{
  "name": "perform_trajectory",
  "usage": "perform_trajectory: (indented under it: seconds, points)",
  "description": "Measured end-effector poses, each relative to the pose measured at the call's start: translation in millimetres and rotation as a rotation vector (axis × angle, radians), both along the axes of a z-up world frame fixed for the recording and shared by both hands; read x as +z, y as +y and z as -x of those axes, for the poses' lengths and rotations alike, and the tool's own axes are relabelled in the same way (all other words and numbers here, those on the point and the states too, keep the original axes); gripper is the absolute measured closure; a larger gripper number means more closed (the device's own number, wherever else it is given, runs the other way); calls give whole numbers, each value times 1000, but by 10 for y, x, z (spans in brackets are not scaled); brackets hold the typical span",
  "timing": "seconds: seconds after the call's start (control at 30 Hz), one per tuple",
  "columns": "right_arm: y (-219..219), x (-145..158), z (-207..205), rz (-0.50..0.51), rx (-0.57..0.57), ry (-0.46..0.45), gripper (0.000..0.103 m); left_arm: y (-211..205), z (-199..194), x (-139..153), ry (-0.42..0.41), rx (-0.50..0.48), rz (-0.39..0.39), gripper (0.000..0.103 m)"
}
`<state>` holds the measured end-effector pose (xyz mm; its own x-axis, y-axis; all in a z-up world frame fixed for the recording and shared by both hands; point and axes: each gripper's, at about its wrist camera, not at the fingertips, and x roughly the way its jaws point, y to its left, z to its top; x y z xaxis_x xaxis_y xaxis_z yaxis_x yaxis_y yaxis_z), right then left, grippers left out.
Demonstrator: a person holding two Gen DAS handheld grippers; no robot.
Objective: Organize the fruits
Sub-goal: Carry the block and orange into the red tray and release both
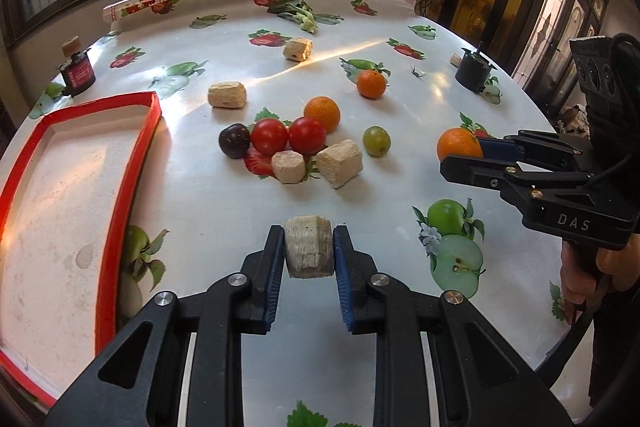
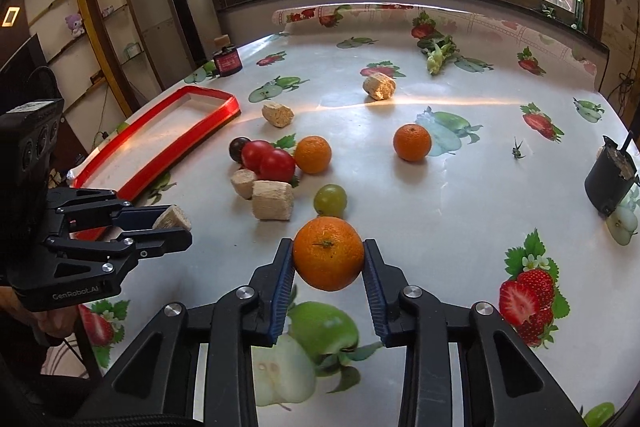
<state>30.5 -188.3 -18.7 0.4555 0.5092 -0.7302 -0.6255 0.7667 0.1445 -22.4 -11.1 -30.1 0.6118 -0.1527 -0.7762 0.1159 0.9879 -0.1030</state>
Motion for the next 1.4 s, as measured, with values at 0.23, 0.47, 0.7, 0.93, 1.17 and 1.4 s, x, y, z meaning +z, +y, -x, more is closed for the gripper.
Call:
perform_trajectory:
  seconds: [0.23,0.47,0.7,0.93,1.17,1.4]
  points:
    - [280,82,183,-20,46,-5,69,245,144,125,-36,58,-1,82]
    - [480,111,275,-30,80,-2,69,423,258,171,-53,99,-2,82]
    - [687,146,356,-43,114,-2,69,572,352,184,-60,139,-16,82]
    - [938,175,429,-51,164,-2,69,779,432,197,-67,194,-29,82]
    - [1188,235,485,-60,215,-8,69,1001,482,196,-66,242,-33,82]
    - [1437,262,515,-57,261,-14,69,1193,524,177,-61,284,-33,82]
